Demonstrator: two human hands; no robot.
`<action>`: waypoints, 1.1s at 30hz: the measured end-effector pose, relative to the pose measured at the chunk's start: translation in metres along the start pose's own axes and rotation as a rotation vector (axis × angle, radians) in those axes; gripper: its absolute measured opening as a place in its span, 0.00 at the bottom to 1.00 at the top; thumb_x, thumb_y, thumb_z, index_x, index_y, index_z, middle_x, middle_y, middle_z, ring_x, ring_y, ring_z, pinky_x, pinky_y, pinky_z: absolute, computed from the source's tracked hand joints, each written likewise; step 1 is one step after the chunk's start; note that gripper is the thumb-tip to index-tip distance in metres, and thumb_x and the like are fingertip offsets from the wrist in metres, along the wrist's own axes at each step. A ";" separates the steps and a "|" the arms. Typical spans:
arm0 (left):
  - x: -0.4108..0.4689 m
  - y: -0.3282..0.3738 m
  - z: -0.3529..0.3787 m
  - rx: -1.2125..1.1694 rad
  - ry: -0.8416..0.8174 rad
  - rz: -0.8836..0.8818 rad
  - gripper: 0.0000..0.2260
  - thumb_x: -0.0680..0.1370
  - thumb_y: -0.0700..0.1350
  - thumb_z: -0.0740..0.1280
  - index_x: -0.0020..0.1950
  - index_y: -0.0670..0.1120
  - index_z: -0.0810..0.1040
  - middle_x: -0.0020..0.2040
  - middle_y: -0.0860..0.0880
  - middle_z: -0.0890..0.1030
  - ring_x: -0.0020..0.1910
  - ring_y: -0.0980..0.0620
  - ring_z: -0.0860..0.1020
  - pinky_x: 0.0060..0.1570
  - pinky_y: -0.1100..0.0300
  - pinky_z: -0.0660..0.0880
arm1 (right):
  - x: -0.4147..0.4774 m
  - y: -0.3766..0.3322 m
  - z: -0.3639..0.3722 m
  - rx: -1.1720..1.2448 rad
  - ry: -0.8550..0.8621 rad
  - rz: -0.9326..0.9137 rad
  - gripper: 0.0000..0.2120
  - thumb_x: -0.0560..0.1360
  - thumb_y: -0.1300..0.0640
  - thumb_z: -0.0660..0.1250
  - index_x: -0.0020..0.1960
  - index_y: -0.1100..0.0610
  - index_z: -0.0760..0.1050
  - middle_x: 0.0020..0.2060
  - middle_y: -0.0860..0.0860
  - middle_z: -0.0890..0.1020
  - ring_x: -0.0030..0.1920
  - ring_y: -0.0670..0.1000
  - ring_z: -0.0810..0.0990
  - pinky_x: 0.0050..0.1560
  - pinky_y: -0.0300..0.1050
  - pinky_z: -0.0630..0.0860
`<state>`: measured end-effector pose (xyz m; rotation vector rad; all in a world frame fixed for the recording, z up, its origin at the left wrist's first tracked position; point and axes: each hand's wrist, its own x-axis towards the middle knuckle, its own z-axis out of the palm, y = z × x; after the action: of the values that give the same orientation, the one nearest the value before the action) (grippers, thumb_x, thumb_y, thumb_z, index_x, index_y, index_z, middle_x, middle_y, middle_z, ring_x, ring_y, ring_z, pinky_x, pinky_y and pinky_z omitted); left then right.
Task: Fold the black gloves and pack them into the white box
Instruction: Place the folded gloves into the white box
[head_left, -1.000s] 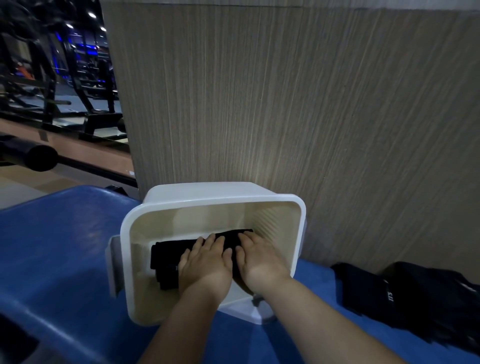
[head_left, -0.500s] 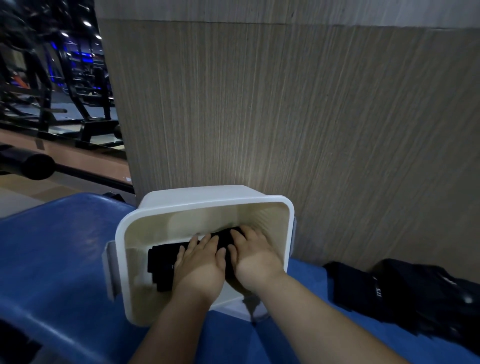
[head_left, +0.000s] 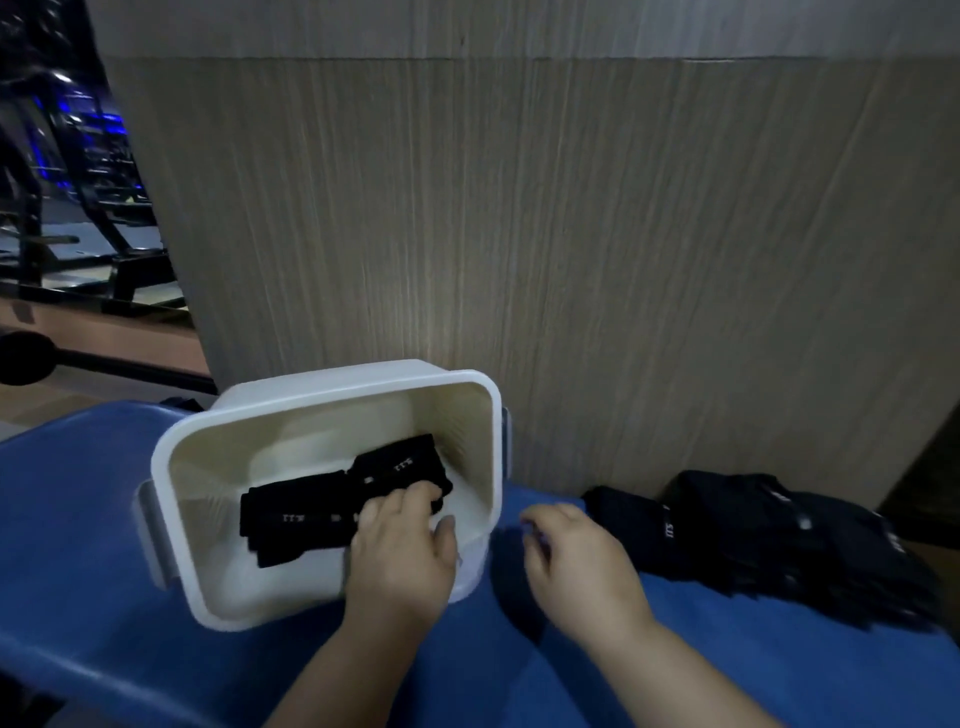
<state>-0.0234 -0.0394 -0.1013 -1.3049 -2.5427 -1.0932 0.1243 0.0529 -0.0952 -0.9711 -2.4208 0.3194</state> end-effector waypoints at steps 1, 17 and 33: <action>-0.004 0.009 0.007 -0.027 -0.049 0.004 0.12 0.79 0.50 0.61 0.62 0.52 0.73 0.57 0.53 0.77 0.59 0.51 0.68 0.58 0.56 0.68 | -0.006 0.012 -0.005 -0.006 0.000 0.048 0.12 0.78 0.55 0.60 0.59 0.50 0.76 0.52 0.47 0.78 0.50 0.48 0.78 0.48 0.42 0.74; -0.001 0.106 0.109 -0.036 -0.498 -0.065 0.21 0.80 0.59 0.55 0.69 0.50 0.69 0.65 0.50 0.75 0.64 0.48 0.72 0.59 0.54 0.71 | -0.030 0.101 -0.014 -0.012 0.015 0.336 0.20 0.80 0.57 0.57 0.71 0.53 0.67 0.63 0.50 0.74 0.59 0.48 0.76 0.53 0.37 0.72; 0.005 0.096 0.086 -0.687 -0.468 -0.210 0.05 0.73 0.44 0.67 0.43 0.45 0.71 0.38 0.48 0.78 0.40 0.51 0.79 0.46 0.49 0.79 | -0.037 0.096 -0.021 0.135 0.292 0.258 0.11 0.77 0.54 0.64 0.58 0.50 0.78 0.52 0.45 0.79 0.48 0.44 0.77 0.45 0.40 0.75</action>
<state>0.0646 0.0550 -0.1093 -1.6060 -2.7823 -2.0551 0.2134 0.0965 -0.1283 -1.1808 -1.9903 0.3954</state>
